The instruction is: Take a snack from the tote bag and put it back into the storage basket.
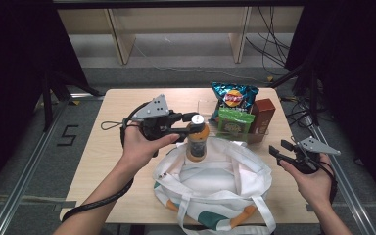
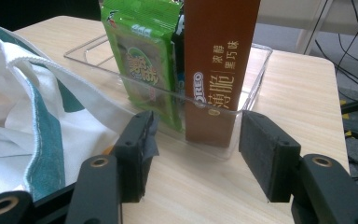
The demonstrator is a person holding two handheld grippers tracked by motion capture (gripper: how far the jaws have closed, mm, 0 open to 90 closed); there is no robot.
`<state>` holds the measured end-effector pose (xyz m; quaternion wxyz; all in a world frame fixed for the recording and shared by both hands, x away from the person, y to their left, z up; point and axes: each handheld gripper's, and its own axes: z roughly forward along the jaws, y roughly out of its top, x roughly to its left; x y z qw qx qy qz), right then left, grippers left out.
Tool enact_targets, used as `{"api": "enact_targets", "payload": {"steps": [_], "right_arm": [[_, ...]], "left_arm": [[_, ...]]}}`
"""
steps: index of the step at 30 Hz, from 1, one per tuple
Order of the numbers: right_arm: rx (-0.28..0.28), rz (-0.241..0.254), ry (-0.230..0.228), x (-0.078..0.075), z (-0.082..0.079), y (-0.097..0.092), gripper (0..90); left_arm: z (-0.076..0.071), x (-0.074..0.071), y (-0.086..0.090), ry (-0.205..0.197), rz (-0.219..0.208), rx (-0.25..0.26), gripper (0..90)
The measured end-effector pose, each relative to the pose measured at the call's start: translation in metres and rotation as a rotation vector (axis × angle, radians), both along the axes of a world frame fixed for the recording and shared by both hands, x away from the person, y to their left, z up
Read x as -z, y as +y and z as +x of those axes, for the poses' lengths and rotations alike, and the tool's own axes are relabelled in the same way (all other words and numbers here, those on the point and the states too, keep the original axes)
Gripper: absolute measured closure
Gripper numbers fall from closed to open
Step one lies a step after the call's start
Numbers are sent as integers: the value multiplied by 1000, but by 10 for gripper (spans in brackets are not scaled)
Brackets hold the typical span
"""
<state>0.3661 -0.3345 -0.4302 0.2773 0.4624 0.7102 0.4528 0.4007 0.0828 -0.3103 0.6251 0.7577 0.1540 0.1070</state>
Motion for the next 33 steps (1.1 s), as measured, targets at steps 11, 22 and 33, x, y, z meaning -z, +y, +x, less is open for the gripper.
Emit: {"api": "enact_targets", "payload": {"steps": [11,22,33], "right_arm": [[19,4,-25,-2,-1,-1,464],[52,23,-41,-1,-1,-1,464],[40,11,-26,-1,-1,-2,464]], "left_arm": [[2,-6,-1,0,-13,1,590],[1,-20,-1,-13,-31,4,590],[4,-34,-2,-38,-35,5,590]]}}
